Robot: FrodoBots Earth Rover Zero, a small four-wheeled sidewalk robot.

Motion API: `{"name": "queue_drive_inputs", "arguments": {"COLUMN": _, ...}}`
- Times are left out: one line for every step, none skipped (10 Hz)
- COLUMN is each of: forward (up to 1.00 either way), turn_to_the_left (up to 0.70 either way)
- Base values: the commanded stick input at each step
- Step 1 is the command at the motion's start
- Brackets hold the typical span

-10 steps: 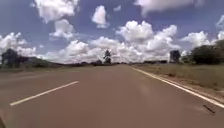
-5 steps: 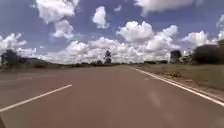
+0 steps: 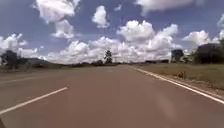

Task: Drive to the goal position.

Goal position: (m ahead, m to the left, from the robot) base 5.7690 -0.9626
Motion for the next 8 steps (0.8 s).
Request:
{"name": "queue_drive_inputs", "arguments": {"forward": 1.0, "turn_to_the_left": -0.38}}
{"name": "queue_drive_inputs", "arguments": {"forward": 1.0, "turn_to_the_left": -0.33}}
{"name": "queue_drive_inputs", "arguments": {"forward": 1.0, "turn_to_the_left": -0.21}}
{"name": "queue_drive_inputs", "arguments": {"forward": 1.0, "turn_to_the_left": 0.0}}
{"name": "queue_drive_inputs", "arguments": {"forward": 1.0, "turn_to_the_left": 0.0}}
{"name": "queue_drive_inputs", "arguments": {"forward": 1.0, "turn_to_the_left": 0.0}}
{"name": "queue_drive_inputs", "arguments": {"forward": 1.0, "turn_to_the_left": 0.0}}
{"name": "queue_drive_inputs", "arguments": {"forward": 1.0, "turn_to_the_left": 0.0}}
